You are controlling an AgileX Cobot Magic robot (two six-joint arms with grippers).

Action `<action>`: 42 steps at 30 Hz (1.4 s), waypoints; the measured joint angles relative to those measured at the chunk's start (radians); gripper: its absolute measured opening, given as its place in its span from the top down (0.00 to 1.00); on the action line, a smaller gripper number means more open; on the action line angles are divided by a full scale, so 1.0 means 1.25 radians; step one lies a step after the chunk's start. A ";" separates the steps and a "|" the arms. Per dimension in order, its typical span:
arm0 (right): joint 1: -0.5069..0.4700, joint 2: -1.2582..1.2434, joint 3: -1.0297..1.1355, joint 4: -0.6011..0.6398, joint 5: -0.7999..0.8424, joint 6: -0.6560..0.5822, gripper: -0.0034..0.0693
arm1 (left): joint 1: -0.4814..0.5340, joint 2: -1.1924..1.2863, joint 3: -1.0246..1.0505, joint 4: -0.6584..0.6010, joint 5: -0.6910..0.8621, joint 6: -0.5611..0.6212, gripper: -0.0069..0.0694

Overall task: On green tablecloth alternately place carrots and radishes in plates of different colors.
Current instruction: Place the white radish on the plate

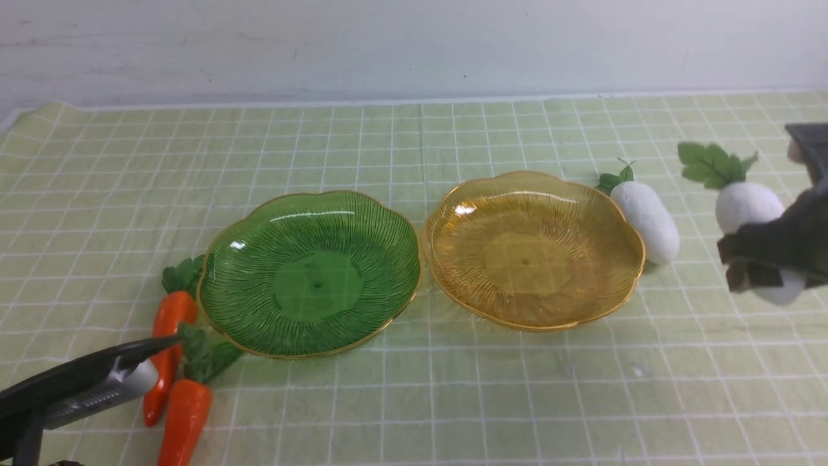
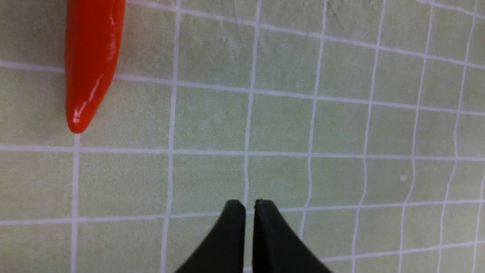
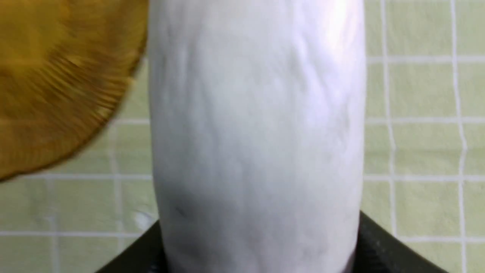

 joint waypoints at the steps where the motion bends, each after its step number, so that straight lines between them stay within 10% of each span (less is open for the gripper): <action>1: 0.010 -0.007 -0.016 0.050 -0.014 -0.040 0.33 | 0.000 0.000 0.000 0.000 0.000 0.000 0.89; 8: 0.092 0.055 -0.057 0.217 -0.106 -0.198 0.33 | 0.000 0.000 0.000 0.000 0.000 -0.004 0.89; 29: 0.104 0.338 -0.138 0.237 -0.277 -0.215 0.33 | 0.000 0.000 0.000 0.000 0.002 -0.006 0.86; 42: 0.104 0.338 -0.278 0.126 -0.087 -0.202 0.01 | 0.000 0.000 0.000 0.000 0.001 -0.006 0.87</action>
